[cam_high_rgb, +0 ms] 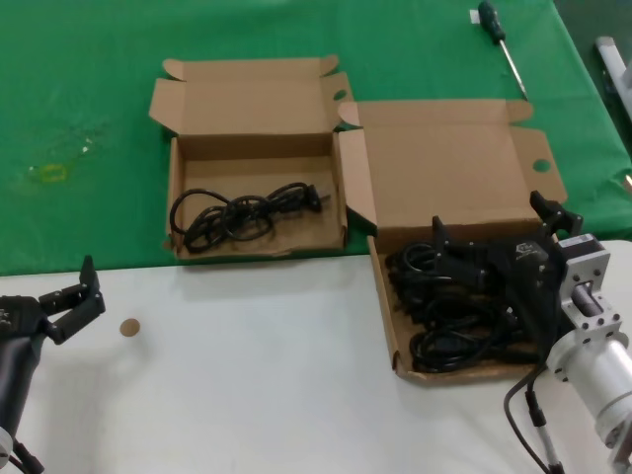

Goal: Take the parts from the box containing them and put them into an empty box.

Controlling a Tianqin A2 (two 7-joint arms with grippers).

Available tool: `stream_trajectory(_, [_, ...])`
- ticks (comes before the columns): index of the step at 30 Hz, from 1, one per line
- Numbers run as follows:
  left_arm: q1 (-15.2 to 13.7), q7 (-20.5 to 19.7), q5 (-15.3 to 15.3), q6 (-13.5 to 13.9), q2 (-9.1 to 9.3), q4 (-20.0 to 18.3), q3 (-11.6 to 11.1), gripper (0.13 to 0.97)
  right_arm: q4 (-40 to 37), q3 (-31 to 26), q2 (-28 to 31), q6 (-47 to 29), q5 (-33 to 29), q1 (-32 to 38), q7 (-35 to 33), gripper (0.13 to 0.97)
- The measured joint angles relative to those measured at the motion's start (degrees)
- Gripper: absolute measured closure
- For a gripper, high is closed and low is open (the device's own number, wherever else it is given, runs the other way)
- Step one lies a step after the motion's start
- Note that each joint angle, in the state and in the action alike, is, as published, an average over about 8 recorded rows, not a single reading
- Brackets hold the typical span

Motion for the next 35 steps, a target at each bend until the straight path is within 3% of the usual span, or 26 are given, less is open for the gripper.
stream_trajectory(35, [0.0, 0.0, 0.0, 0.0, 0.00, 0.0, 0.0, 0.132, 0.0, 0.0, 0.0, 0.0, 0.0, 0.0, 0.0, 0.129])
